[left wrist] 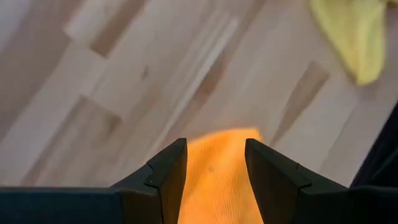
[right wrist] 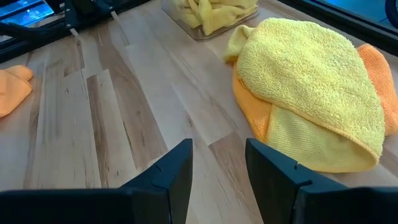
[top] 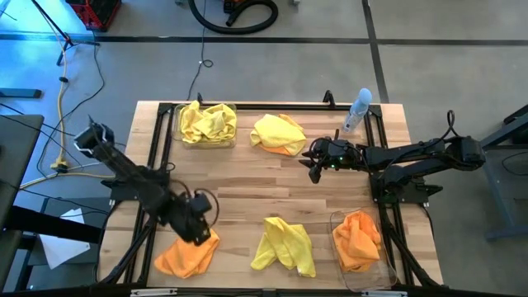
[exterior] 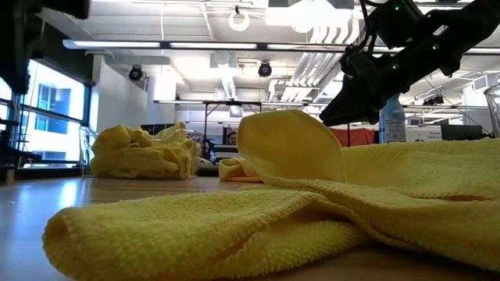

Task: Sort microfiber towel by color & place in baskets
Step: Put the orange towel into the bottom transparent bin

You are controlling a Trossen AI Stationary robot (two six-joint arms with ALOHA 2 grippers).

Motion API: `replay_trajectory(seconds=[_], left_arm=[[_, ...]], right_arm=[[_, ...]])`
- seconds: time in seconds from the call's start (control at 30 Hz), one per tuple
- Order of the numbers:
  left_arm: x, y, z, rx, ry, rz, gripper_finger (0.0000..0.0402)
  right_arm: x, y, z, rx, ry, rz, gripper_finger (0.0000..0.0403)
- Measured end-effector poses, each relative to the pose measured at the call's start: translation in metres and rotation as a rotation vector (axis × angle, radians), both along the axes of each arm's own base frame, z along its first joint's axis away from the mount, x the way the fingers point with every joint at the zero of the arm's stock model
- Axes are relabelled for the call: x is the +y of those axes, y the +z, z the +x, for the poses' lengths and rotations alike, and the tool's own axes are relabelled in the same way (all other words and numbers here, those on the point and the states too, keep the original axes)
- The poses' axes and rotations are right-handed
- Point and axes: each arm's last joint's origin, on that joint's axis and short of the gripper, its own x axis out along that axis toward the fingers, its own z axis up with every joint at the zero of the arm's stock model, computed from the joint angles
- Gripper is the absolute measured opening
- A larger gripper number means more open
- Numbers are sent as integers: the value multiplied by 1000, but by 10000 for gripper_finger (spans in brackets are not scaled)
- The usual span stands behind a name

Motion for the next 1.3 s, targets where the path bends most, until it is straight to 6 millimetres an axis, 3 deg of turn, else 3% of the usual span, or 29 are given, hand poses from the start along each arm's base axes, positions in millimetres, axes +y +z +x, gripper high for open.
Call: replay_trajectory(seconds=[0.23, 0.47, 0.57, 0.67, 0.8, 0.93, 1.17, 1.3], left_arm=[[-36, -42, -1, 233, 14, -47, 152], [-46, -80, 3, 421, -53, -4, 146], [-45, -88, 9, 447, -76, -10, 105], [-40, -87, 16, 450, -85, -31, 28], [-26, -66, 25, 375, -113, 30, 12], [-7, -23, 33, 286, -162, 122, 3], [37, 54, 54, -8, -235, 351, 1], [69, 68, 74, -50, -277, 440, 1]], right_arm=[[0, 0, 0, 0, 2, 1, 144], [0, 0, 0, -12, -17, 40, 144], [0, 0, 0, -14, -16, 49, 144], [0, 0, 0, -15, -16, 50, 144], [0, 0, 0, -21, -27, 71, 144], [0, 1, 1, -41, -47, 103, 144], [0, 3, 2, -34, 8, 5, 144], [1, 8, 6, -81, 61, -87, 144]])
